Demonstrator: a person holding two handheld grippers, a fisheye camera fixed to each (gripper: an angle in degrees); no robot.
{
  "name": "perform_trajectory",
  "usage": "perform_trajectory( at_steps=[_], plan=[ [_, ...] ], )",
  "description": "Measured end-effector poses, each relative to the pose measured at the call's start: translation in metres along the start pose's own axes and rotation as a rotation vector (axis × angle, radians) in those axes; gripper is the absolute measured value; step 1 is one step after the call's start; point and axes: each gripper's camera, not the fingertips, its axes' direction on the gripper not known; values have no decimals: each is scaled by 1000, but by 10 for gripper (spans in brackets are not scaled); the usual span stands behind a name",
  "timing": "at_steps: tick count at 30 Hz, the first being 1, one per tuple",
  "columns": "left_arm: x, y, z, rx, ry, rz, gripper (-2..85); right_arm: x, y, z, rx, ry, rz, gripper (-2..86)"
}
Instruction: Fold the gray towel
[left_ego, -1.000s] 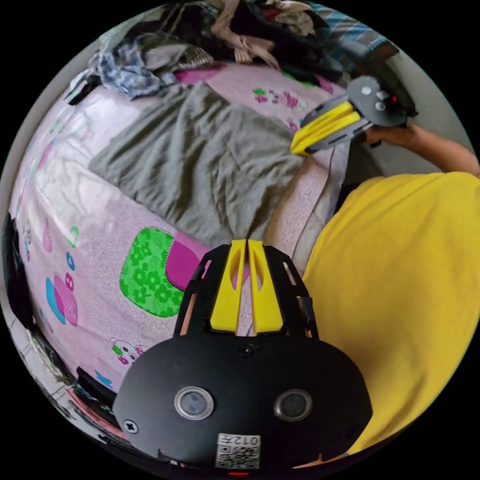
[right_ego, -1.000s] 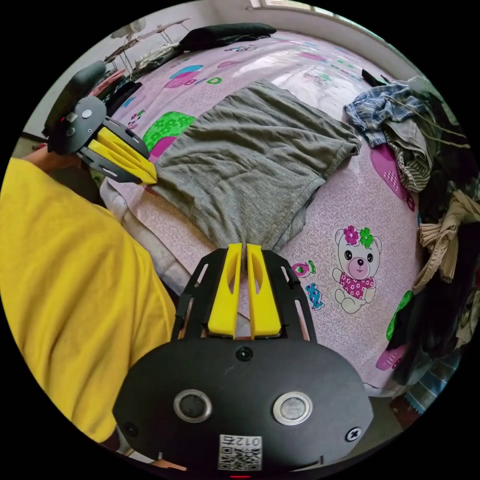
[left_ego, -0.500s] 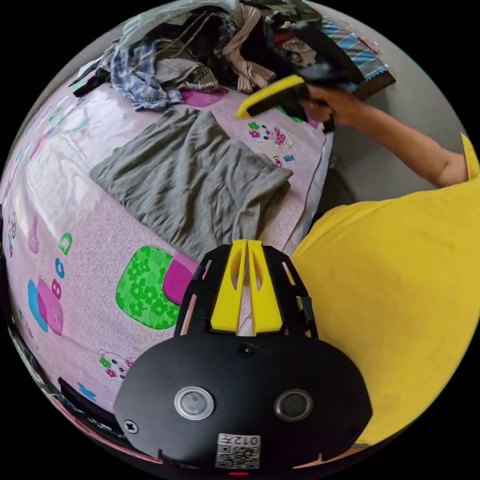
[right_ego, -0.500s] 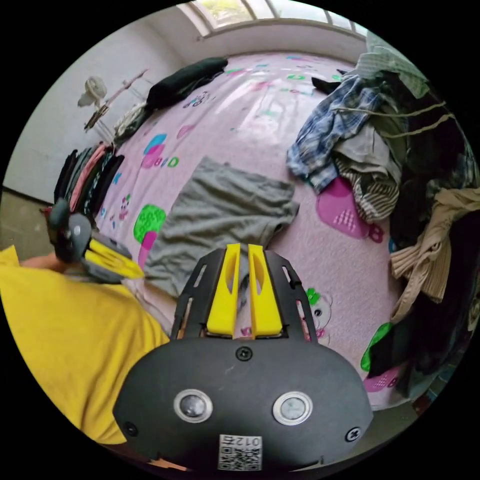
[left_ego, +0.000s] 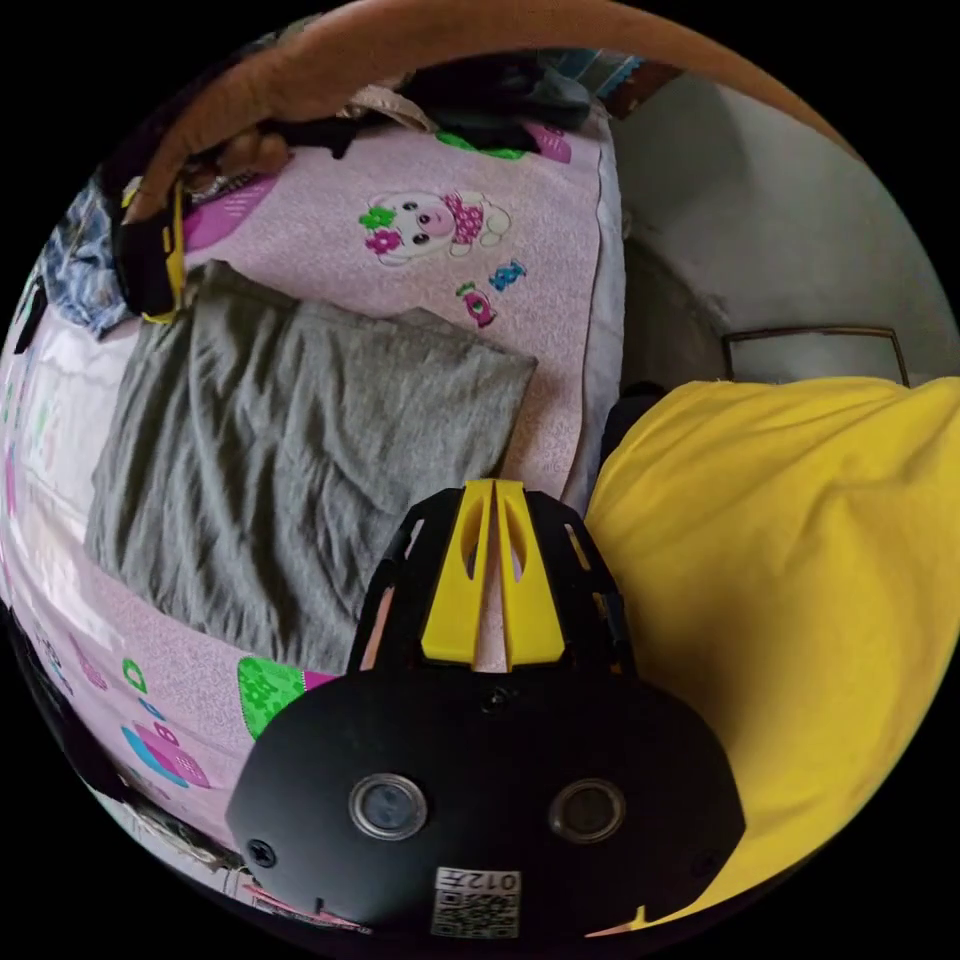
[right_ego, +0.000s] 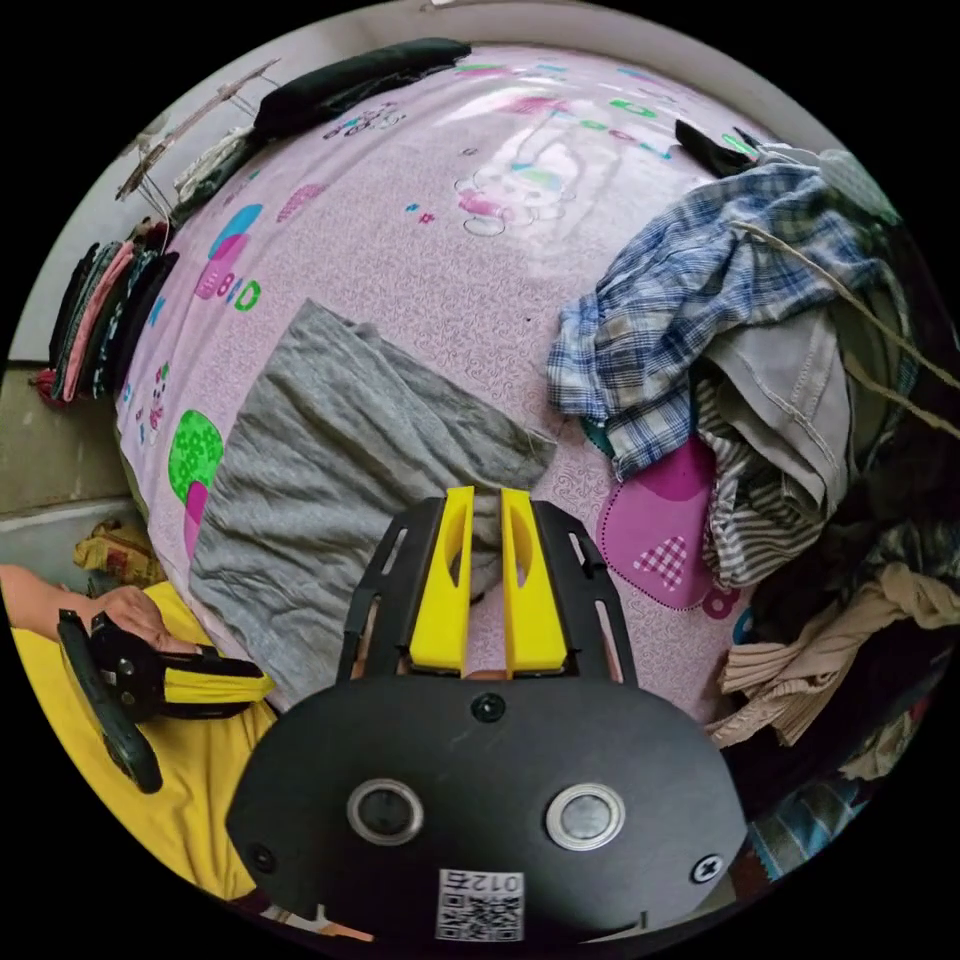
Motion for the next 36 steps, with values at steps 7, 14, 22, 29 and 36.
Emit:
perform_trajectory(
  at_steps=[7,14,22,29,36],
  plan=[
    [-22,-1,6,-107,131,65,2,21,-30,-16,57,76,-12,8],
    [-77,2,-44,-27,293,64,3,40,-38,-14,-51,29,-2,21],
    [-302,97,-198,445,236,-563,11,55,-15,-55,189,-170,86,17],
    [-470,118,-210,340,230,-905,49,41,13,-40,177,-209,100,17],
    [-501,61,-228,158,-26,-755,7,38,69,-21,153,-222,138,9]
  ],
)
